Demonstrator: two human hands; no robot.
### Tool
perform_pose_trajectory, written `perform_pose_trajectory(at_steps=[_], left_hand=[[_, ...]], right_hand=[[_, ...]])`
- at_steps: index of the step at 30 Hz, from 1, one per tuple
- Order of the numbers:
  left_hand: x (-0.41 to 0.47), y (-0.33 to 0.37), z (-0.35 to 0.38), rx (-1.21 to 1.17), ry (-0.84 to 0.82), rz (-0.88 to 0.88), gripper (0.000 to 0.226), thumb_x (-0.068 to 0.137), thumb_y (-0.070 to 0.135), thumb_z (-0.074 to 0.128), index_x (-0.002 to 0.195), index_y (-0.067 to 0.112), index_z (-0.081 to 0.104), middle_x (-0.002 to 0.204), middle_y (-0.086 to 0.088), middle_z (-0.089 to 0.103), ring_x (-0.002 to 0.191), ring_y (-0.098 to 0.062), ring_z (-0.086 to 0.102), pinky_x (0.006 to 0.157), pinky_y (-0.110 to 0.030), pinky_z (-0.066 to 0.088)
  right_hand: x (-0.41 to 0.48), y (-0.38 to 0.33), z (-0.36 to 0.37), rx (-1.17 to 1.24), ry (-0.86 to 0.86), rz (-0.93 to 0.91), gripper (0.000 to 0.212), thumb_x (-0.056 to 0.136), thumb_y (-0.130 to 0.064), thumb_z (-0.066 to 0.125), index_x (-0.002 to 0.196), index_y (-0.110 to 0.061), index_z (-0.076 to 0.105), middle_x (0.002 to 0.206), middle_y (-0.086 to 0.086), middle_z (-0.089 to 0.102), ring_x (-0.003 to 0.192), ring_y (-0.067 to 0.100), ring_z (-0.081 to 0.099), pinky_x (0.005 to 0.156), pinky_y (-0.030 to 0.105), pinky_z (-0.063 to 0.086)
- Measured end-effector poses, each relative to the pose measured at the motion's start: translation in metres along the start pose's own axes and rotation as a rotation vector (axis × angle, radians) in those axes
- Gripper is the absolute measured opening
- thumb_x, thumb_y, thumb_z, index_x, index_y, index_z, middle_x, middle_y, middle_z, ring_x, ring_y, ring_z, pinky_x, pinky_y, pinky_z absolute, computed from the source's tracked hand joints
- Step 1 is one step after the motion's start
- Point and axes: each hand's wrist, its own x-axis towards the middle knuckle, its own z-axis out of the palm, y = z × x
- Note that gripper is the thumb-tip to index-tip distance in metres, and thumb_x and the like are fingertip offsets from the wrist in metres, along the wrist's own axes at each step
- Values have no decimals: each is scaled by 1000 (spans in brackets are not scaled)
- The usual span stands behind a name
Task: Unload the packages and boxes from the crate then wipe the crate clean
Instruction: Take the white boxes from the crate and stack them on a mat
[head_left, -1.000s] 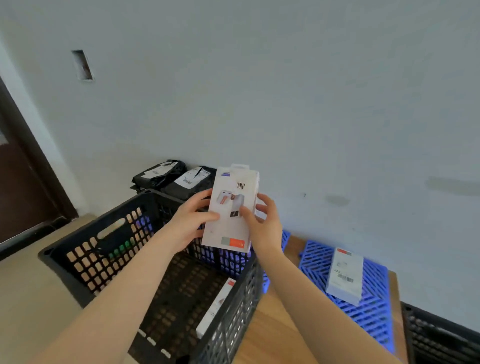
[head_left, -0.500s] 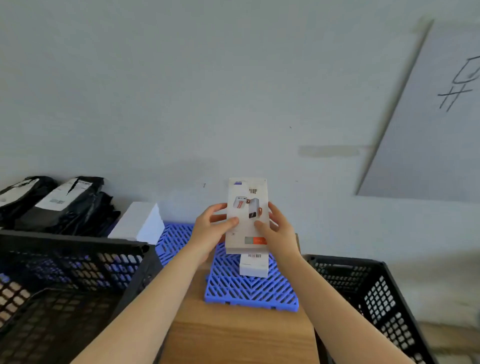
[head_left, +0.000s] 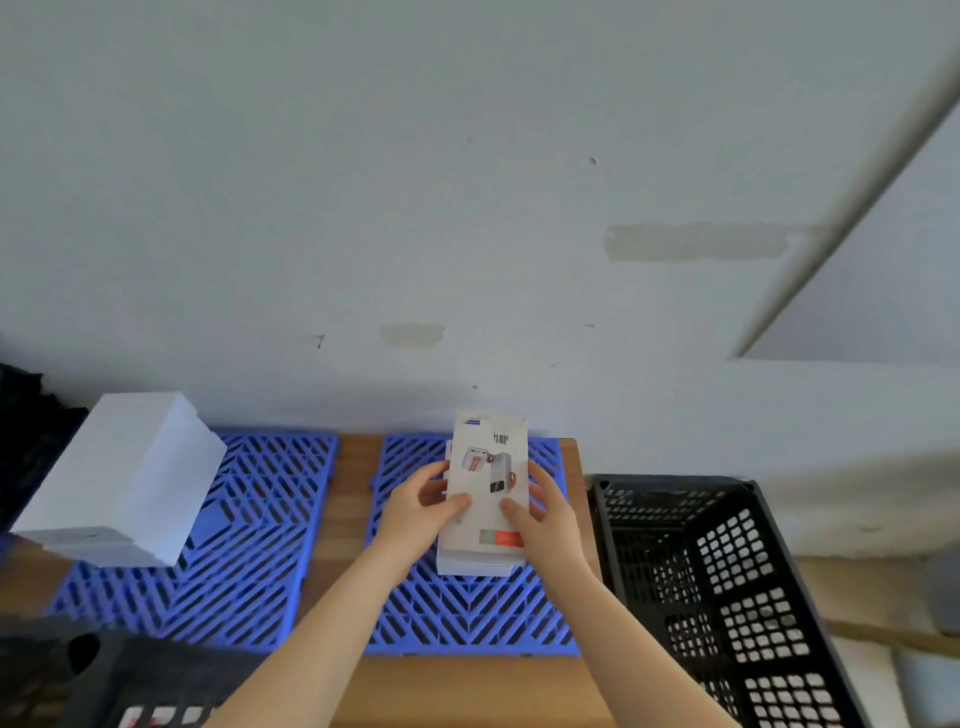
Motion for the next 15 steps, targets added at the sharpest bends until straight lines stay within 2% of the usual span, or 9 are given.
perform_pose_trajectory(at_steps=[4, 7, 11, 15], left_hand=[[14, -14, 5, 65, 8, -20, 51, 84, 20, 74, 132, 27, 56, 121, 3, 66, 110, -15, 62, 93, -43, 54], [16, -23, 8, 72, 33, -22, 50, 85, 16, 73, 131, 28, 57, 121, 6, 67, 114, -11, 60, 94, -33, 53], [13, -31, 10, 35, 67, -48, 48, 86, 13, 71, 130, 27, 57, 118, 9, 65, 106, -5, 61, 84, -24, 54], [12, -32, 10, 14, 96, -44, 41, 88, 12, 69, 120, 34, 57, 105, 21, 62, 96, 4, 59, 70, -15, 52]], right_hand=[[12, 10, 5, -53, 3, 43, 55, 92, -15, 62, 140, -31, 39, 130, -6, 54, 114, 13, 56, 72, 25, 55], [16, 18, 8, -93, 4, 57, 56, 92, -16, 62, 141, -31, 37, 132, -6, 53, 115, 12, 55, 75, 25, 55], [17, 25, 12, -109, -7, 51, 58, 93, -18, 61, 142, -33, 36, 135, -8, 52, 117, 9, 53, 75, 24, 56], [19, 26, 16, -105, -23, 35, 59, 93, -17, 61, 143, -35, 34, 136, -8, 49, 121, 10, 51, 76, 25, 57]])
